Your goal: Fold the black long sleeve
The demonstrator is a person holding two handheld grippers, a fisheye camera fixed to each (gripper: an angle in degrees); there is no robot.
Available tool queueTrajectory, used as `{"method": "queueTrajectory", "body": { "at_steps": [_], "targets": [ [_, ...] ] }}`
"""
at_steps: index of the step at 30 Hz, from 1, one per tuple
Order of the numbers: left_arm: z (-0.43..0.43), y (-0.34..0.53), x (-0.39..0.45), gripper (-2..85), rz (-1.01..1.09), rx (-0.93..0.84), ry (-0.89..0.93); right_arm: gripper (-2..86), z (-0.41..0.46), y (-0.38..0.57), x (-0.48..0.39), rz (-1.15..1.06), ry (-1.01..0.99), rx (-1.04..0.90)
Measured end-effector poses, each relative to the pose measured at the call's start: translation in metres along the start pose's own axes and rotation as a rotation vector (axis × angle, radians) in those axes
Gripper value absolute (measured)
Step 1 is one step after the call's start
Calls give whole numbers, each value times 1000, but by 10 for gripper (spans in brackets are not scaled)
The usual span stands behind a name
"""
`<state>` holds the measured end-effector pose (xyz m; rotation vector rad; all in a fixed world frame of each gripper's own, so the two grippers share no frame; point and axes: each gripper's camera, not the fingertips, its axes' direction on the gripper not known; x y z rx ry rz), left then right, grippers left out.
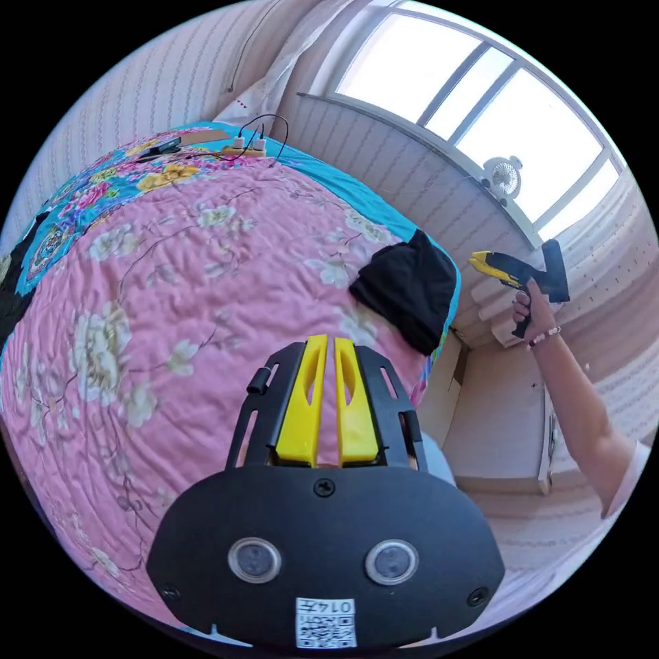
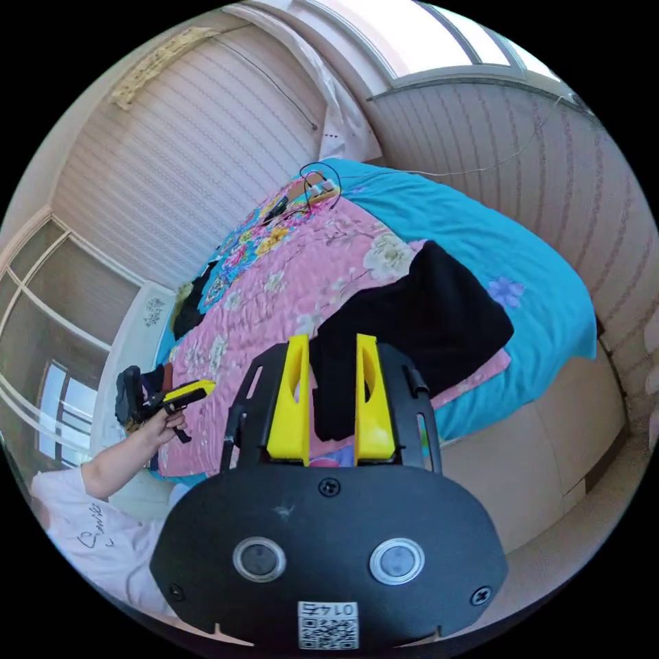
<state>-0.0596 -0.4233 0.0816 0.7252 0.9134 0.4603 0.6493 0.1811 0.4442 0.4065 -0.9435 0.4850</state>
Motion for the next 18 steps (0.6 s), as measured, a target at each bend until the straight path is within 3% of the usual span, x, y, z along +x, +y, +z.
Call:
{"method": "queueTrajectory", "body": {
  "at_steps": [3, 5, 9, 12, 14, 18],
  "targets": [
    [-51, 100, -21, -6, 35, 10, -36, 89, 39, 116, -10, 36, -48, -64],
    [-103, 184, -30, -9, -37, 16, -62, 33, 50, 204, -24, 108, -80, -63],
    [-193, 288, -31, -10, -196, 133, -147, 5, 54, 279, -61, 183, -121, 7],
    [-257, 342, -32, -10, -284, 207, -301, 0, 72, 276, -122, -23, -129, -13],
    [-306, 376, -31, -10, -310, 296, -469, -2, 97, 265, -196, -284, -50, -32],
    [-379, 433, -32, -9, -406, 462, -607, -1, 145, 273, -322, -625, -48, 3]
  ]
}}
